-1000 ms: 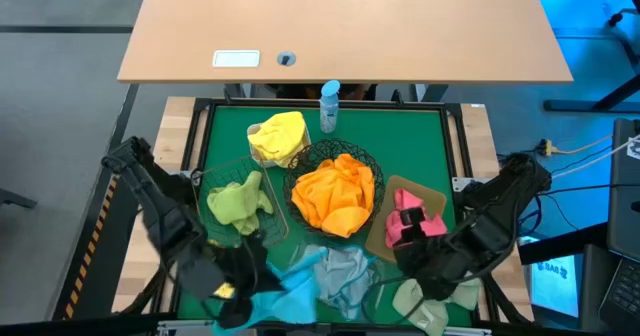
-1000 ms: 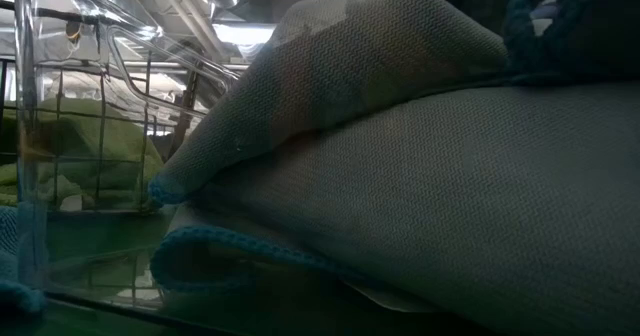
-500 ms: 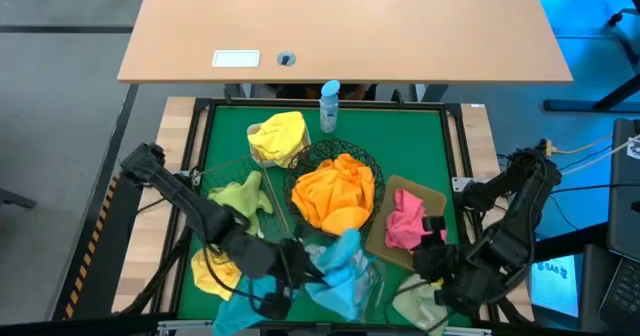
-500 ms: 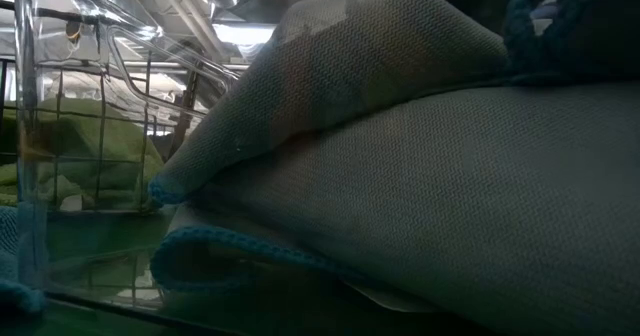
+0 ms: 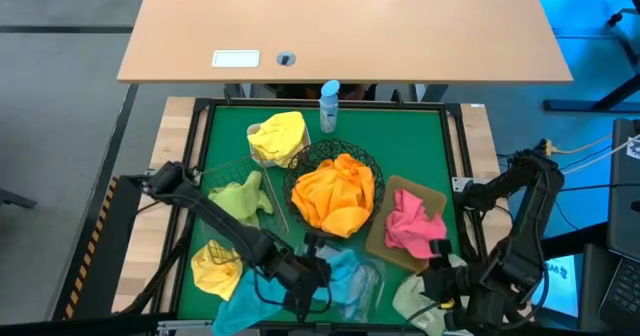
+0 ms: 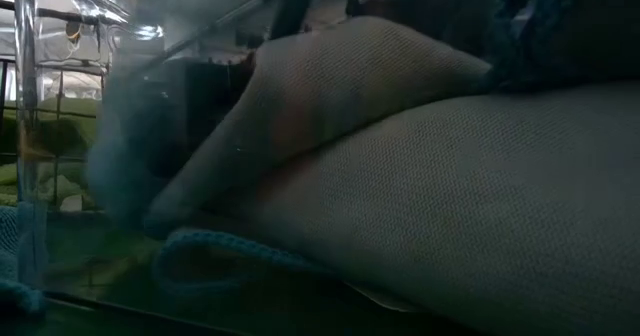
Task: Sort microfiber towel by color & place in baskets
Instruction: Put the blue towel into the transparent bin
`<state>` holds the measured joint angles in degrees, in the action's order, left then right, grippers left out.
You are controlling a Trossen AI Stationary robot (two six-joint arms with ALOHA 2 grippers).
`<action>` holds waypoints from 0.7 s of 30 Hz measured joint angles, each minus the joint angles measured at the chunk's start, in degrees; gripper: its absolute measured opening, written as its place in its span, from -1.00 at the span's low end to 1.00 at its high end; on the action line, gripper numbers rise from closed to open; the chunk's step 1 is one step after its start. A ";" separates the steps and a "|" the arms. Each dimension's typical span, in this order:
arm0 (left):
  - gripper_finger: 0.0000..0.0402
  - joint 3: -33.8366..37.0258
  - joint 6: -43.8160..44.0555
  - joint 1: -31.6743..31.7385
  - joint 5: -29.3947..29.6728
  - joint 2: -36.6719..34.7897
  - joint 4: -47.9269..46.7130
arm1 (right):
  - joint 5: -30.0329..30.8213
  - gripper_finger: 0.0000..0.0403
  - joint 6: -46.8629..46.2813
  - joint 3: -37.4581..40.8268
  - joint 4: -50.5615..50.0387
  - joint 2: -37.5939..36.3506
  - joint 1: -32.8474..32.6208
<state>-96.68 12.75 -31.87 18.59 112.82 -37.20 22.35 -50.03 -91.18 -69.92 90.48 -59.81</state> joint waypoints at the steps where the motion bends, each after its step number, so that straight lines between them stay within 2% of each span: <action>1: -1.00 0.00 0.64 0.12 -0.24 0.11 -2.07 | -0.09 -0.13 -0.66 0.45 0.25 0.00 -0.24; 5: -1.00 0.04 2.01 0.19 -1.92 0.12 -7.40 | -0.50 -0.13 -2.89 2.25 0.72 0.04 -0.61; 11: -0.97 0.04 2.10 -0.23 -4.73 0.12 -8.36 | -1.57 -0.13 -9.76 4.65 1.60 0.04 -0.59; 16: -0.83 0.04 3.92 -0.11 -3.75 0.12 -8.33 | -6.22 -0.13 -15.43 7.31 5.04 0.36 -0.59; 21: -0.62 0.04 8.94 -0.05 -2.91 0.12 -8.31 | -9.98 -0.13 -16.18 12.81 12.69 0.48 -0.59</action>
<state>-96.64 21.69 -31.92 15.68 112.95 -45.51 12.37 -66.22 -78.38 -57.23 90.96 -60.40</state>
